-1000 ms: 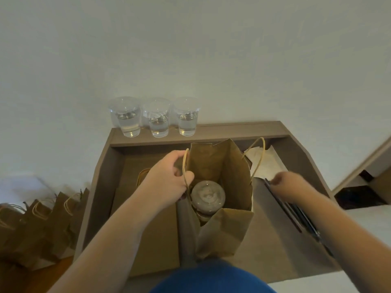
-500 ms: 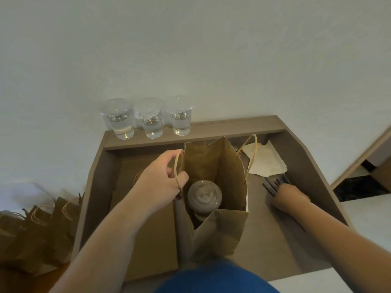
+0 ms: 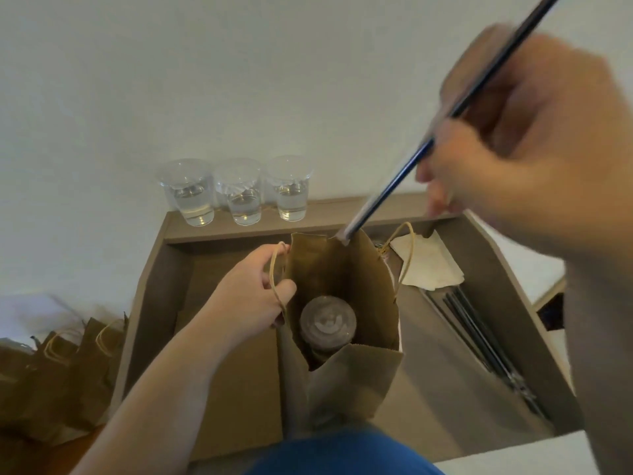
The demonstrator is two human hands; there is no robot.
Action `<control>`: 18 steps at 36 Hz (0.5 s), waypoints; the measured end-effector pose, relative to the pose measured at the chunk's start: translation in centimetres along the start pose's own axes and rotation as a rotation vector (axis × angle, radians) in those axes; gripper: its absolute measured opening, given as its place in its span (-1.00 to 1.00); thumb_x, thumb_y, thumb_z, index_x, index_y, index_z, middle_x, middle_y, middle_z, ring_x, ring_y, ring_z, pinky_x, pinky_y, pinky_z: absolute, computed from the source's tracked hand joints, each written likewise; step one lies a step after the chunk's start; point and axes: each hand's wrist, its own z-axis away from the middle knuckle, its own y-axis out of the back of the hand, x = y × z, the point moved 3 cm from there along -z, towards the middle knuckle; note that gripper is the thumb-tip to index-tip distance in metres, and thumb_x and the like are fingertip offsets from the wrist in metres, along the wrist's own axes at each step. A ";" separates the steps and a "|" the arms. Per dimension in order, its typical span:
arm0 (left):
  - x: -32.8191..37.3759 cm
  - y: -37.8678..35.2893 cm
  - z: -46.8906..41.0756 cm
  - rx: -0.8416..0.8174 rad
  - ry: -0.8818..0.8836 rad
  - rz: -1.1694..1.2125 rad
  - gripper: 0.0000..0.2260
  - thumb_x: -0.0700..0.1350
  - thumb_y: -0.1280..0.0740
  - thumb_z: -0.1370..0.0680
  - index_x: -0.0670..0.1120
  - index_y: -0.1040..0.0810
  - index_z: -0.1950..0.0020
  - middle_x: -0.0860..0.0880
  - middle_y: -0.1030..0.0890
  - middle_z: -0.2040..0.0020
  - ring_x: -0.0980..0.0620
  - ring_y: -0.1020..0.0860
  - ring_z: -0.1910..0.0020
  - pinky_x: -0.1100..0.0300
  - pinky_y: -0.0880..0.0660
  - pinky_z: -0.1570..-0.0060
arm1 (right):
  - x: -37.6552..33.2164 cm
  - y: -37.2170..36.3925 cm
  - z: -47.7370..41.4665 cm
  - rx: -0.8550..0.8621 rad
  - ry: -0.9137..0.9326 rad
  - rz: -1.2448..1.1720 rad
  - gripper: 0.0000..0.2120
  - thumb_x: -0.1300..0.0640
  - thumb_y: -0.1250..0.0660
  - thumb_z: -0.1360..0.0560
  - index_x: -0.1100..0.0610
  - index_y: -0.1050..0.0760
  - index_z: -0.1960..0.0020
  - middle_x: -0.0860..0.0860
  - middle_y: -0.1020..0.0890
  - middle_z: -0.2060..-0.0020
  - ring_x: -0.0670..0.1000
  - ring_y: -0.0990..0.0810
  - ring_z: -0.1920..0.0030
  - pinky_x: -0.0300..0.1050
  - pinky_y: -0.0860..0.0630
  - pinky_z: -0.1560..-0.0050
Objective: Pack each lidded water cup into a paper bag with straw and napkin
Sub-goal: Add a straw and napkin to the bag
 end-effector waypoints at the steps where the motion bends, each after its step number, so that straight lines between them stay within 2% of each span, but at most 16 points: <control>1: 0.1 0.0 0.0 -0.003 -0.001 -0.009 -0.55 -0.08 -0.38 -0.64 0.18 -0.37 -0.49 0.09 -0.72 0.23 0.08 -0.72 0.28 0.27 -0.60 0.32 | 0.0 -1.0 0.3 -0.099 -0.053 -0.029 -0.94 -0.01 -0.38 -0.50 -0.16 -0.51 0.08 -0.02 -0.68 0.23 -0.05 -0.74 0.34 -0.18 -0.59 0.51; 3: 0.3 -0.1 0.1 0.004 0.003 -0.021 -0.55 -0.10 -0.38 -0.64 0.21 -0.36 -0.47 0.14 -0.71 0.25 0.09 -0.72 0.31 0.23 -0.61 0.28 | 0.7 -3.9 1.7 -0.328 -0.204 0.099 -0.90 -0.05 -0.38 -0.50 -0.05 -0.51 0.11 0.02 -0.66 0.25 -0.04 -0.73 0.28 0.00 -0.67 0.35; 5: 0.3 0.0 0.3 0.006 0.006 -0.006 -0.57 -0.11 -0.37 -0.63 0.24 -0.38 -0.42 0.13 -0.71 0.26 0.09 -0.71 0.34 0.21 -0.62 0.30 | 1.4 -6.6 3.3 -0.601 -0.378 0.220 -0.90 -0.06 -0.39 -0.58 -0.05 -0.53 0.04 -0.01 -0.68 0.20 -0.04 -0.73 0.20 0.08 -0.71 0.13; 7: 0.3 0.1 0.5 -0.003 -0.010 0.012 -0.59 -0.13 -0.37 -0.63 0.22 -0.41 -0.41 0.11 -0.71 0.26 0.10 -0.71 0.33 0.29 -0.60 0.35 | 2.3 -8.0 4.2 -0.745 -0.429 0.284 -0.84 -0.14 -0.39 -0.62 -0.09 -0.53 -0.10 -0.09 -0.69 0.10 -0.09 -0.71 0.11 0.00 -0.71 -0.03; 10: 0.2 0.4 0.7 0.014 -0.010 0.035 -0.60 -0.12 -0.38 -0.63 0.23 -0.44 -0.39 0.11 -0.70 0.26 0.12 -0.71 0.30 0.33 -0.60 0.36 | 2.9 -7.2 4.1 -0.836 -0.370 0.321 -0.49 -0.41 -0.35 -0.53 -0.23 -0.44 -0.40 -0.25 -0.71 0.01 -0.23 -0.69 0.05 -0.13 -0.69 -0.07; 11: 0.1 0.5 0.8 0.026 -0.005 0.034 -0.61 -0.11 -0.38 -0.62 0.24 -0.44 -0.38 0.10 -0.69 0.27 0.12 -0.71 0.30 0.33 -0.60 0.36 | 2.8 -6.5 3.5 -0.774 -0.326 0.215 -0.45 -0.44 -0.33 -0.51 -0.26 -0.44 -0.42 -0.26 -0.73 0.02 -0.24 -0.71 0.06 -0.13 -0.70 -0.02; 12: 0.1 0.6 0.8 0.032 -0.002 0.030 -0.61 -0.10 -0.38 -0.61 0.25 -0.44 -0.37 0.10 -0.68 0.29 0.12 -0.71 0.30 0.33 -0.60 0.36 | 2.4 -5.5 2.6 -0.648 -0.269 0.048 -0.49 -0.39 -0.34 -0.54 -0.22 -0.47 -0.42 -0.20 -0.75 0.05 -0.19 -0.75 0.10 -0.12 -0.72 0.06; 14: 0.1 0.6 0.8 0.032 -0.001 0.025 -0.59 -0.10 -0.37 -0.62 0.24 -0.41 -0.39 0.11 -0.68 0.33 0.10 -0.71 0.33 0.36 -0.58 0.37 | 2.3 -2.1 0.1 -0.237 -0.137 -0.239 -0.71 -0.10 -0.33 -0.65 -0.04 -0.59 -0.31 0.03 -0.75 0.18 0.02 -0.76 0.27 -0.11 -0.68 0.27; 15: 0.2 0.6 0.8 0.031 -0.002 0.023 -0.58 -0.11 -0.36 -0.62 0.24 -0.40 -0.41 0.11 -0.68 0.34 0.09 -0.71 0.34 0.37 -0.57 0.36 | 3.0 -0.3 -1.1 -0.034 -0.090 -0.262 -0.80 0.00 -0.28 -0.68 0.01 -0.62 -0.21 0.06 -0.71 0.26 0.04 -0.71 0.37 -0.15 -0.62 0.36; 16: 0.3 0.5 0.7 0.033 -0.003 0.021 -0.58 -0.12 -0.36 -0.62 0.23 -0.39 -0.41 0.11 -0.68 0.35 0.08 -0.71 0.35 0.38 -0.57 0.36 | 3.9 1.1 -2.1 0.119 -0.075 -0.215 -0.80 0.02 -0.23 -0.69 -0.01 -0.63 -0.09 0.03 -0.68 0.34 0.01 -0.66 0.44 -0.21 -0.56 0.43; 18: 0.4 0.3 0.5 0.038 -0.004 0.019 -0.58 -0.13 -0.36 -0.62 0.24 -0.40 -0.41 0.09 -0.67 0.37 0.07 -0.70 0.37 0.37 -0.57 0.36 | 6.6 2.8 -3.2 0.306 -0.127 -0.193 -0.78 0.00 -0.20 -0.64 -0.09 -0.61 0.06 -0.01 -0.61 0.44 0.00 -0.58 0.50 -0.22 -0.47 0.49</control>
